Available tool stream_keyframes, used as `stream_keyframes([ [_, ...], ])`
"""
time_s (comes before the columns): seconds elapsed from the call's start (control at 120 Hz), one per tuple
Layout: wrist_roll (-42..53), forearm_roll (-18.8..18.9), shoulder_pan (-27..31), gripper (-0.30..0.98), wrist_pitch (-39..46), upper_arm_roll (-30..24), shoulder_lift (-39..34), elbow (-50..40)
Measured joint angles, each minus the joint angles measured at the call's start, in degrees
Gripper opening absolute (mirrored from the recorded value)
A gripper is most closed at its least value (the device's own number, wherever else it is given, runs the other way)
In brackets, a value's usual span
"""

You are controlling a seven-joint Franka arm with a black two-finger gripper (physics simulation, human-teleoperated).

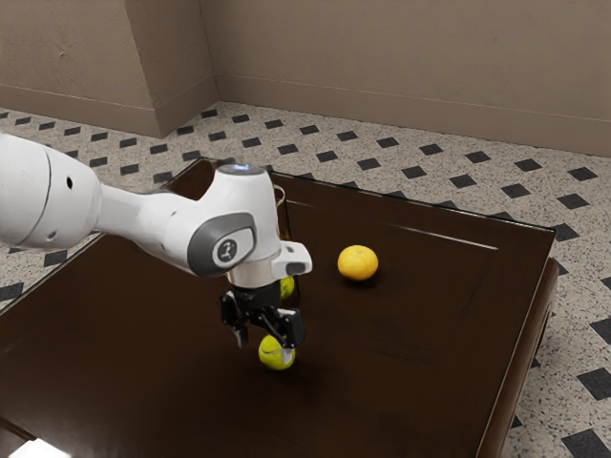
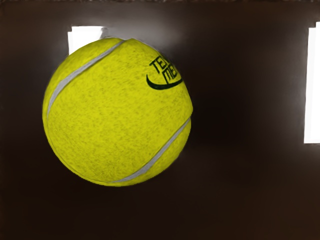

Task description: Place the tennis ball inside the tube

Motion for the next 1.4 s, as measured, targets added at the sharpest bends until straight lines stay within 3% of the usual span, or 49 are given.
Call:
stream_keyframes([
  [0.683, -1.1, -0.2, 0.2, 0.69, 10.5, 0.0, 7.2, 0.5],
  [1.208, -0.8, -0.1, 1.3, 0.69, 12.5, 0.0, 8.8, 0.8],
  [1.4, -0.8, 0.4, 1.2, 0.54, 12.5, -0.3, 8.7, 1.7],
])
